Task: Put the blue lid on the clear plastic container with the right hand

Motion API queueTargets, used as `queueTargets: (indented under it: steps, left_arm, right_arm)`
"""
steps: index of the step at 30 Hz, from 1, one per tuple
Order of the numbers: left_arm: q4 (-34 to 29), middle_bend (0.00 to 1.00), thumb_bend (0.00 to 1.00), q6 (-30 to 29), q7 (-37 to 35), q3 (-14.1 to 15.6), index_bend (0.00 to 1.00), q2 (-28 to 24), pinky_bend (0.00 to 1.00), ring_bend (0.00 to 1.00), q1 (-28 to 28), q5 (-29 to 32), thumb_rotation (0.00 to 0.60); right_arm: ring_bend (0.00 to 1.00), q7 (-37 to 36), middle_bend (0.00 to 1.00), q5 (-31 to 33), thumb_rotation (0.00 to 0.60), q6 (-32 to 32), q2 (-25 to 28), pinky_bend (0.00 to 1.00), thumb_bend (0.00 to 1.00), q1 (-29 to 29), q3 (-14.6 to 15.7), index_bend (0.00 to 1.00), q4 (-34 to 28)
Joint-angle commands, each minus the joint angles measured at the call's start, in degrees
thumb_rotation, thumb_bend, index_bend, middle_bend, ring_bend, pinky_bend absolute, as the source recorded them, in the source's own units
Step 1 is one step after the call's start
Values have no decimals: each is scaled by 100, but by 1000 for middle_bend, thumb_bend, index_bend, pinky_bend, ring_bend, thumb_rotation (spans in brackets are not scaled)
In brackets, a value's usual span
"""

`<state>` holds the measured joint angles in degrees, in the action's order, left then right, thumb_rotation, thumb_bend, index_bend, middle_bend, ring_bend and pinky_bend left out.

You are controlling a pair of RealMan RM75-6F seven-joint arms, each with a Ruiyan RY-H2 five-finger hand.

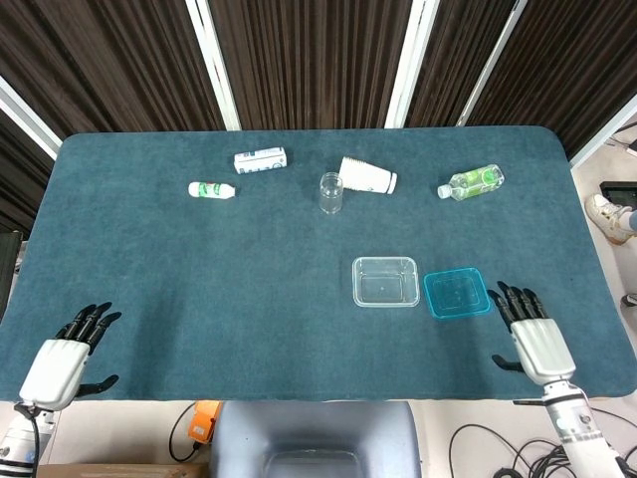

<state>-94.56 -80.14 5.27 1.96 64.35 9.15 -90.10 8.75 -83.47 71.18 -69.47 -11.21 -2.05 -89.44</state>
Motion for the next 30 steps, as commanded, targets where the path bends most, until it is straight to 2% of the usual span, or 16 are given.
queueTargets:
  steps: [1,6,12,20,30]
  left_arm:
    - [-13,73,478,-47,-15,5,169,-22,288,69,-33,-7,600]
    - [-33,73,478,-106,-38,11,169,-50,288,70,-71,-29,600]
    - [-37,73,478,-76,-83,14,169,-74,288,70,-75,-12,600]
    - [-47,72,478,-46,-103,2,169,-88,288,70,-76,21,600]
    - [-54,73,479,9,-103,-2,169,-92,289,70,-62,38,600]
  right_arm:
    - [0,-75,0,373,600,-897,209,3,285,-539,-211,0,-18]
    - [0,-164,0,529,600,-1851,365,1,287,-1146,-311,0,133]
    - [0,-303,0,659,600,-2604,311,1,288,-1641,-327,0,475]
    - [0,-53,0,818,600,-2991,87,1,288,-2001,-276,0,994]
    - [0,446,0,1360,600,-3389,-259,1,288,-2345,-230,0,1461]
